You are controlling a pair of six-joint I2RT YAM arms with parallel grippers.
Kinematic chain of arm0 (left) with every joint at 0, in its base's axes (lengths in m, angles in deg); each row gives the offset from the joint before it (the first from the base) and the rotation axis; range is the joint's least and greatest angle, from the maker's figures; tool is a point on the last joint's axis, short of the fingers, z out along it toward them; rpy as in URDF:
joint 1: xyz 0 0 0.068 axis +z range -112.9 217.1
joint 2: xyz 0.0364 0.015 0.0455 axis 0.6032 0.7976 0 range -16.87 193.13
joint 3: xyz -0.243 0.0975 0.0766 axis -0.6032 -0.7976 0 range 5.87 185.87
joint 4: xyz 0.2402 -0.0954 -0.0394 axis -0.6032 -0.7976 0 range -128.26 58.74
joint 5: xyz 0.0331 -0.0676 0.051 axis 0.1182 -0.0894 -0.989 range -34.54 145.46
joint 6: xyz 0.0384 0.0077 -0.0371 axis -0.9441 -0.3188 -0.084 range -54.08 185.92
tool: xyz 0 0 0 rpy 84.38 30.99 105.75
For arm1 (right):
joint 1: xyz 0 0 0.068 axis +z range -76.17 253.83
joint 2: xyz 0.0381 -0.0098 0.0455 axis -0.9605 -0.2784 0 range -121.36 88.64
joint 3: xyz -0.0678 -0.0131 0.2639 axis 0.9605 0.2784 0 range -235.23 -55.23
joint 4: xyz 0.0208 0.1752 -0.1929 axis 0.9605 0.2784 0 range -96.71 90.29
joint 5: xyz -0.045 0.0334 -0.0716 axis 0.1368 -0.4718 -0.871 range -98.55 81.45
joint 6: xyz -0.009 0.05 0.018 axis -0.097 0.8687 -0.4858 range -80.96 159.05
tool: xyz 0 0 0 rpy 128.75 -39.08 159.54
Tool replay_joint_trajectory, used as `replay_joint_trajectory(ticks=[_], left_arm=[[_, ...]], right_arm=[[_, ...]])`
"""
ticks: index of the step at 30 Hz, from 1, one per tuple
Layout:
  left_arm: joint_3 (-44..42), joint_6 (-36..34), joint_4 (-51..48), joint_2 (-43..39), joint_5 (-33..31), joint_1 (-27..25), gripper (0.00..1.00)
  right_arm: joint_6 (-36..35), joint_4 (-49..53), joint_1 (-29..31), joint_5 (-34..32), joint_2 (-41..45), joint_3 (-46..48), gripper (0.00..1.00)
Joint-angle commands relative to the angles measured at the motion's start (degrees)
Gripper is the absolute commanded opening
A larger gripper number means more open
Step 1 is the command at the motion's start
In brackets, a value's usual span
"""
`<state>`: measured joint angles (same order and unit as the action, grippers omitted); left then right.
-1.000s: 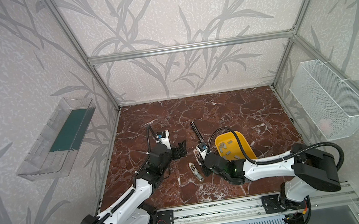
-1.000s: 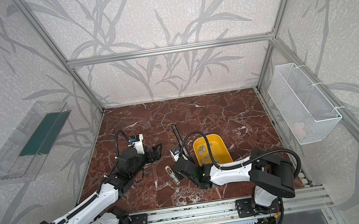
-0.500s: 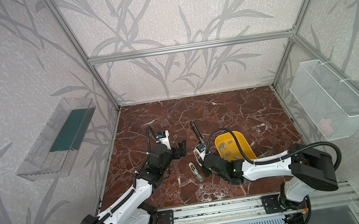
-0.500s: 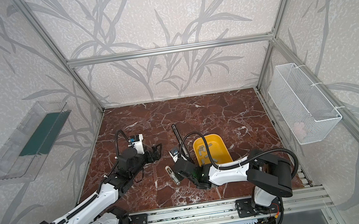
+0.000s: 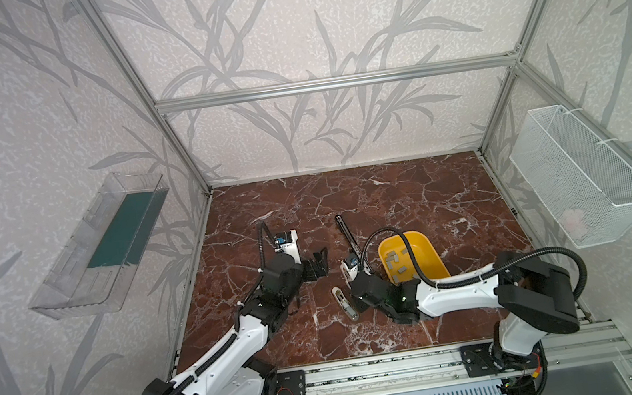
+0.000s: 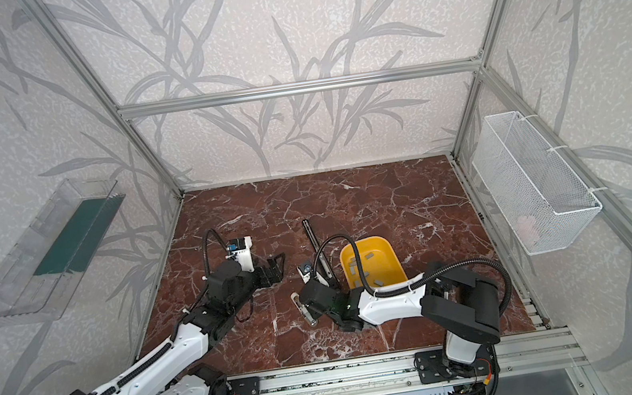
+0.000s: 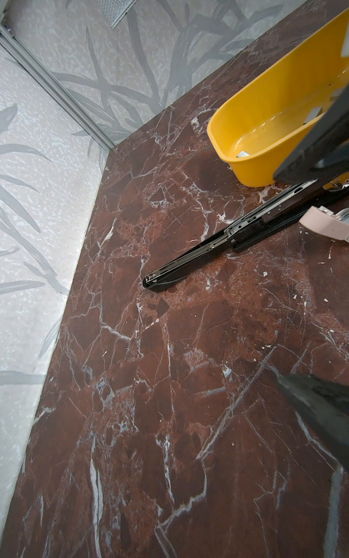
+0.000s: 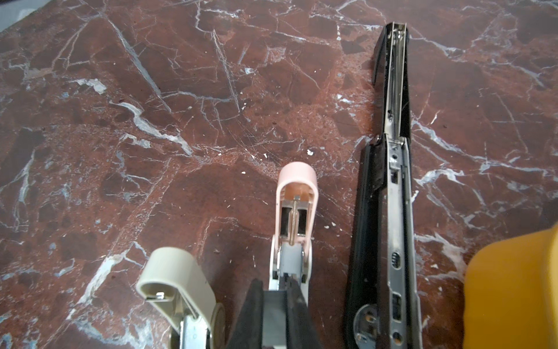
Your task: Load the staples into the stapler
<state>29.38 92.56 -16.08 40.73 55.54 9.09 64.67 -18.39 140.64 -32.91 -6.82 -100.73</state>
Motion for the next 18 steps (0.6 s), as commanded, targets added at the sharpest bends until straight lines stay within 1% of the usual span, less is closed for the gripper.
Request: replay_joint_trajectory(ticks=[1,8,11,18], left_arm=[[-0.05,0.19,0.3,-0.13,-0.52,-0.04,0.98],[-0.12,0.07,0.21,-0.33,-0.81,-0.1,0.98],[0.01,0.03,0.21,-0.31,-0.85,-0.05,0.98],[-0.01,0.08,0.12,-0.32,-0.88,-0.05,0.98]], right_arm=[[-1.13,1.31,0.39,-2.01,-1.46,-2.09,0.0],[-2.38,2.15,0.41,-2.36,-2.01,-3.15,0.0],[-2.37,2.96,0.42,-2.73,-3.74,-3.72,0.0],[-2.25,4.17,0.42,-3.49,-4.19,-4.43,0.0]])
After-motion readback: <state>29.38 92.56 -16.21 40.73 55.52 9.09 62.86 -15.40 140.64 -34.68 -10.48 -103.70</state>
